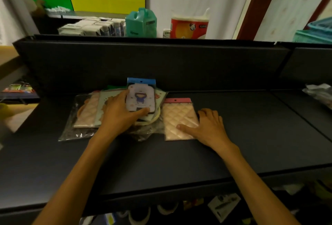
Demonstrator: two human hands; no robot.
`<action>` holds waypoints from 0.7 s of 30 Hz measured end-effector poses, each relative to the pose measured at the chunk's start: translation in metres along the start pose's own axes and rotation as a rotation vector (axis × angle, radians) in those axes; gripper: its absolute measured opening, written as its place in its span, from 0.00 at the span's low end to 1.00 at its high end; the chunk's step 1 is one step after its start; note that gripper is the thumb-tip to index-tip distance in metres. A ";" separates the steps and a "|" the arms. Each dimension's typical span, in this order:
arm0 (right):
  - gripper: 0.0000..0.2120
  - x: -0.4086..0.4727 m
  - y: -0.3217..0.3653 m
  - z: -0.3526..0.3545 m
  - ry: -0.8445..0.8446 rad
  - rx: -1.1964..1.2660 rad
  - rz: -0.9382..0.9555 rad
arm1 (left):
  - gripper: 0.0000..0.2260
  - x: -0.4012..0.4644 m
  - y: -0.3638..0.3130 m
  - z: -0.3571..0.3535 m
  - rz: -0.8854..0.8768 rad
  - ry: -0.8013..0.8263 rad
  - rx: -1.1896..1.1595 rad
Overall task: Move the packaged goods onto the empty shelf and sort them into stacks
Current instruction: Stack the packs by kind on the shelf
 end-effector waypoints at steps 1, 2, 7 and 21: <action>0.47 0.000 -0.002 0.001 0.005 0.016 -0.009 | 0.40 -0.001 0.000 0.001 -0.016 -0.002 -0.021; 0.45 0.001 -0.004 0.002 0.004 0.041 -0.015 | 0.40 -0.002 0.000 0.001 -0.034 -0.010 -0.040; 0.38 0.002 -0.004 0.006 -0.029 0.212 -0.076 | 0.38 -0.009 -0.005 0.003 -0.102 -0.039 -0.129; 0.44 0.011 -0.013 0.006 0.103 0.223 -0.298 | 0.36 -0.012 -0.006 0.008 -0.210 -0.112 -0.252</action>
Point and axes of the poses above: each hand's wrist, its own x-axis towards the middle knuckle, its own z-axis out of the back of the hand, y = z × x, the point moved 4 cm from there along x, towards the middle knuckle, and after that the axes turned 7 degrees about z, right-handed, at the moved point
